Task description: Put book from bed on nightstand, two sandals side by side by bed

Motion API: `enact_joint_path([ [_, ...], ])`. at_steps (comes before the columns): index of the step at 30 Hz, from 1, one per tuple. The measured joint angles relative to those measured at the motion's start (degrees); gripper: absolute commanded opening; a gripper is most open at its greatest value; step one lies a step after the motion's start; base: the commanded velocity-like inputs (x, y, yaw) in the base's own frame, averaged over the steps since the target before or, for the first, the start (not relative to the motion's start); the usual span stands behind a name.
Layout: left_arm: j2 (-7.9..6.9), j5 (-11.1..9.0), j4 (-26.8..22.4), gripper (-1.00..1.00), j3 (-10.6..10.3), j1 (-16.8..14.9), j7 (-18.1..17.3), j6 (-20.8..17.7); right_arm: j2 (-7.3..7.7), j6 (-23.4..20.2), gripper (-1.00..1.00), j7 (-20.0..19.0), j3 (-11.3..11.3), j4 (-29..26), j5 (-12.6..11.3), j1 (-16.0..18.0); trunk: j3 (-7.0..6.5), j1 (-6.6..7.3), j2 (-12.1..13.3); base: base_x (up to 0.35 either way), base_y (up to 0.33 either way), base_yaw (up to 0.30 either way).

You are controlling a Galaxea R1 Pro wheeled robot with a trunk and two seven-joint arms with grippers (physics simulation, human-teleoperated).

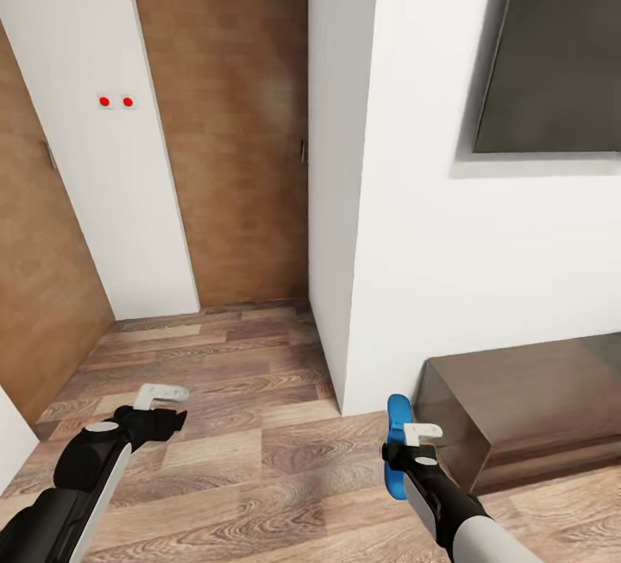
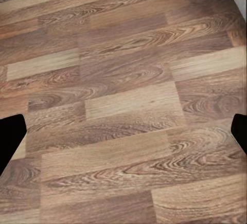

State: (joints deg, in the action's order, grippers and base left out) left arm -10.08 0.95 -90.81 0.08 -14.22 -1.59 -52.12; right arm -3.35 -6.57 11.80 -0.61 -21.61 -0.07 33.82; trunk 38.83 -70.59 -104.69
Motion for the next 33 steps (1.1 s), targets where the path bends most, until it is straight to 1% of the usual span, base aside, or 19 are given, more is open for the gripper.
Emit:
enact_joint_path([
  [9, 0.0, 0.0, 0.0, 1.0, 0.0, 0.0, 0.0, 0.0, 0.17, 0.0, -1.0, 0.0, 0.0, 0.0, 0.0, -0.1, 0.0, 0.0, 0.0, 0.0, 0.0, -0.273],
  [15, 0.0, 0.1, 0.0, 1.0, 0.0, 0.0, 0.1, 0.0, 1.25, 0.1, -1.0, 0.0, 0.0, 0.0, -0.3, -0.1, 0.0, 0.0, 0.0, 0.0, 0.0, -0.273],
  [23, 0.0, 0.1, 0.2, 1.0, 0.0, 0.0, 0.0, 0.8, 3.89, 0.0, -1.0, 0.0, 0.1, 0.0, -0.6, -0.1, 0.0, 0.0, 0.0, 0.0, 0.0, -0.273],
  [26, -0.01, 0.2, 0.2, 1.0, 0.0, 0.0, 0.0, 1.0, 5.83, 0.0, -1.0, 0.0, 0.2, 0.0, -0.7, -0.1, 0.0, 0.0, 0.0, 0.0, 0.0, -0.273],
  [28, -0.01, 0.2, 0.3, 1.0, 0.0, 0.0, 0.0, 1.1, 6.64, 0.1, -1.0, 0.0, 0.2, 0.0, -0.8, -0.1, 0.0, 0.0, 0.0, 0.0, 0.0, -0.273],
  [30, -0.01, 0.2, 0.5, 1.0, 0.0, 0.0, 0.0, 1.1, 8.22, 0.2, -1.0, -0.1, 0.3, 0.1, -0.8, -0.1, 0.0, 0.0, 0.0, 0.0, 0.0, -0.273],
  [32, -0.01, 0.2, 1.1, 1.0, 0.0, 0.0, 0.0, 1.1, 8.93, 0.7, -1.0, -0.2, 0.3, 0.1, -0.9, -0.1, 0.0, 0.0, 0.0, 0.0, 0.0, -0.273],
  [33, -0.01, 0.2, 1.8, 1.0, 0.0, -0.1, 0.0, 1.3, 9.53, 1.2, -1.0, -0.4, 0.3, 0.1, -0.9, -0.2, 0.0, 0.0, 0.0, 0.0, 0.0, -0.273],
])
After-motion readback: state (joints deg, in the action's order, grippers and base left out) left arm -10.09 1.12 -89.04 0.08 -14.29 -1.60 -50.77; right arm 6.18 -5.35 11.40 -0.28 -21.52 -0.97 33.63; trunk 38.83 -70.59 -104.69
